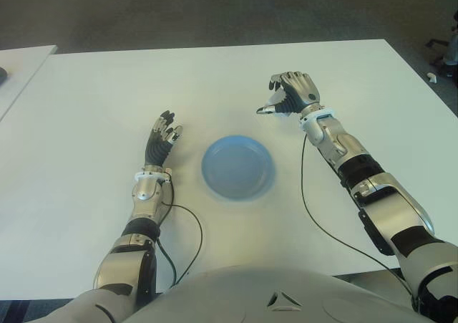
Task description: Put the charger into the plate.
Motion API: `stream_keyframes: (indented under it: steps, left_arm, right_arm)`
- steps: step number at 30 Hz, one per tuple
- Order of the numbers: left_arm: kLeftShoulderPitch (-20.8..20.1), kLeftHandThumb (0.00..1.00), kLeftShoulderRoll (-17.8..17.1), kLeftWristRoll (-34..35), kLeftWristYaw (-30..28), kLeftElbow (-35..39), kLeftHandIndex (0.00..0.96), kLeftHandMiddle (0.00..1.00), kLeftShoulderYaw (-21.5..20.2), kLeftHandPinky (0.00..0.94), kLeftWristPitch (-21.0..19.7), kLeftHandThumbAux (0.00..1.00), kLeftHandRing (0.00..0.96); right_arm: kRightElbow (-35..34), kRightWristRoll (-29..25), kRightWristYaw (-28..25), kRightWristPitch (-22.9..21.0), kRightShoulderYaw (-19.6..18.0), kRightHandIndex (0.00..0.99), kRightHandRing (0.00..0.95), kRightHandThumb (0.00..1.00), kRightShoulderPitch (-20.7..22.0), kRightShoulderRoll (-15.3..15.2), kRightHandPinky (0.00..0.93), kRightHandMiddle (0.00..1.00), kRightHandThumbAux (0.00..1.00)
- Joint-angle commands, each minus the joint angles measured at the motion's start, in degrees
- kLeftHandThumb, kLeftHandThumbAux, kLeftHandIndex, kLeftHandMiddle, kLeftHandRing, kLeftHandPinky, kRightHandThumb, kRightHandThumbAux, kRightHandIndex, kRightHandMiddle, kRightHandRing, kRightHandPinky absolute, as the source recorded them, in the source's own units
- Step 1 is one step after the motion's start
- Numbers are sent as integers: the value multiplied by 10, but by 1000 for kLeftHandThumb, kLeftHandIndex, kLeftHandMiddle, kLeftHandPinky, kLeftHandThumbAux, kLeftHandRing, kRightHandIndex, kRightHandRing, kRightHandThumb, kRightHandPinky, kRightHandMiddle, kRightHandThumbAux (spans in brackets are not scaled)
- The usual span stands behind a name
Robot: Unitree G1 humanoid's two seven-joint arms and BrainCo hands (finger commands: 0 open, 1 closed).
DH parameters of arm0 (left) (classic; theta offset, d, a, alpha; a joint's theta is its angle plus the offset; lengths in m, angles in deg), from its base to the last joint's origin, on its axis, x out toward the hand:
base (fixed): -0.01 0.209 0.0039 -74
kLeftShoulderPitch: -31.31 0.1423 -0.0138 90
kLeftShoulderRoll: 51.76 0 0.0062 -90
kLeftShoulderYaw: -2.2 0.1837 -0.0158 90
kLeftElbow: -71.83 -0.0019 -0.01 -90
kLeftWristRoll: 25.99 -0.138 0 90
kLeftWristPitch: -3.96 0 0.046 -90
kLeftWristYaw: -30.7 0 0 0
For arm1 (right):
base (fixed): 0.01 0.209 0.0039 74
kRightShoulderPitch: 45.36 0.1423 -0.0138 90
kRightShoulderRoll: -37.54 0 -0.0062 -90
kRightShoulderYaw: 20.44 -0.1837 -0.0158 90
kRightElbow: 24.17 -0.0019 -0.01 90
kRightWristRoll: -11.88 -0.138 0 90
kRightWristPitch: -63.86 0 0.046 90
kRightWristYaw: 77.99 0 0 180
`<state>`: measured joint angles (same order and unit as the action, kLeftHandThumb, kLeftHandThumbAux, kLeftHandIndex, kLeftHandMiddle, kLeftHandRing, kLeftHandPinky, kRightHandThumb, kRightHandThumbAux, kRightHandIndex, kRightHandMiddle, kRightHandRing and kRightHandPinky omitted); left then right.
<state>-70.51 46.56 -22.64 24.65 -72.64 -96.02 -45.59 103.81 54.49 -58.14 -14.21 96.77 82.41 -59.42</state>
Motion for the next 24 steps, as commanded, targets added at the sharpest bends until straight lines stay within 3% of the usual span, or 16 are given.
stream_keyframes:
  steps: [1, 16, 24]
  left_arm:
    - [108, 61, 43, -11, -7, -104, 98, 121, 15, 57, -76, 535, 83]
    - [103, 83, 46, -11, 2, -105, 97, 127, 15, 80, -88, 505, 90]
    - [100, 86, 47, -10, 6, -110, 98, 131, 13, 104, -93, 498, 103]
  right_arm:
    - [-39, 1, -32, -17, 8, 442, 859, 752, -29, 24, 826, 866, 705]
    - [-117, 6, -80, -48, 39, 441, 855, 748, -101, 90, 855, 862, 706]
    - [-147, 9, -101, -49, 51, 441, 856, 748, -127, 109, 866, 861, 705]
